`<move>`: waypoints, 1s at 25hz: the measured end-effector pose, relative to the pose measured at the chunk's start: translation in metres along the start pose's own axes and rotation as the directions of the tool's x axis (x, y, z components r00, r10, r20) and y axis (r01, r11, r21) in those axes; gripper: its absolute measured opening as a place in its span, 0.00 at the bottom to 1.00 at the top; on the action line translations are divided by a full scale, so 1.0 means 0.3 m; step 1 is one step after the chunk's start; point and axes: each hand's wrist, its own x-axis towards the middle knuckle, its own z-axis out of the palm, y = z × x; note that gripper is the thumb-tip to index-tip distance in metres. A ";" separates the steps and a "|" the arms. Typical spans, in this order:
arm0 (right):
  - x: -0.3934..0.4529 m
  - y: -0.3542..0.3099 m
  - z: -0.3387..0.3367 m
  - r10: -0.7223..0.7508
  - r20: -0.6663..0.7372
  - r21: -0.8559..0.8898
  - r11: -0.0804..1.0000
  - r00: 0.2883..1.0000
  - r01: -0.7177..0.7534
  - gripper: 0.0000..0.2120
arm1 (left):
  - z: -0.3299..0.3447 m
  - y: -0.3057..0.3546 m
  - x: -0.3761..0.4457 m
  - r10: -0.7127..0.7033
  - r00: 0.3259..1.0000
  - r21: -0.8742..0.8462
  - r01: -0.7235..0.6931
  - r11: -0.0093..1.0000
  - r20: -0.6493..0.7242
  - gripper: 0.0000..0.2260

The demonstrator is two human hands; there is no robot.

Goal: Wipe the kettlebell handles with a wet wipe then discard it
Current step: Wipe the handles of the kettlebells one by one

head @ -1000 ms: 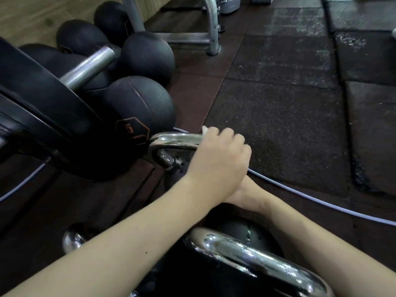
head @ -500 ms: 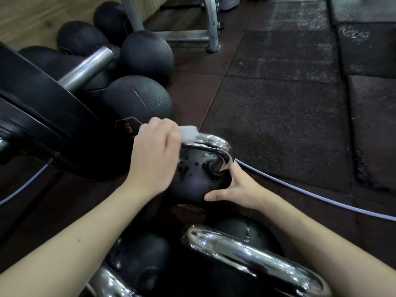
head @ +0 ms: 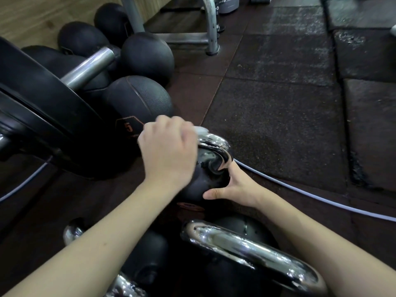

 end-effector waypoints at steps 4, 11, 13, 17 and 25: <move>0.004 -0.029 0.004 -0.020 0.043 -0.080 0.997 0.999 0.023 0.51 | 0.067 0.122 -0.086 0.535 0.835 0.218 -0.550 0.806 0.125 0.11; -0.006 0.004 0.003 -0.004 0.001 -0.020 1.000 1.000 0.004 0.51 | 0.014 -0.036 -0.004 0.416 0.901 0.149 -0.431 0.890 0.120 0.16; -0.006 0.017 0.006 -0.015 -0.023 -0.037 0.999 1.000 0.014 0.46 | -0.015 -0.086 0.026 0.070 0.992 -0.036 -0.066 0.997 0.109 0.16; -0.006 0.004 0.004 -0.039 -0.019 -0.003 0.999 0.999 0.039 0.41 | -0.040 -0.101 0.092 -0.488 0.767 -0.454 0.641 0.619 0.417 0.17; -0.001 -0.017 0.002 0.007 0.035 -0.034 0.999 0.999 -0.006 0.51 | 0.021 0.072 -0.061 0.395 0.906 0.175 -0.419 0.891 0.154 0.16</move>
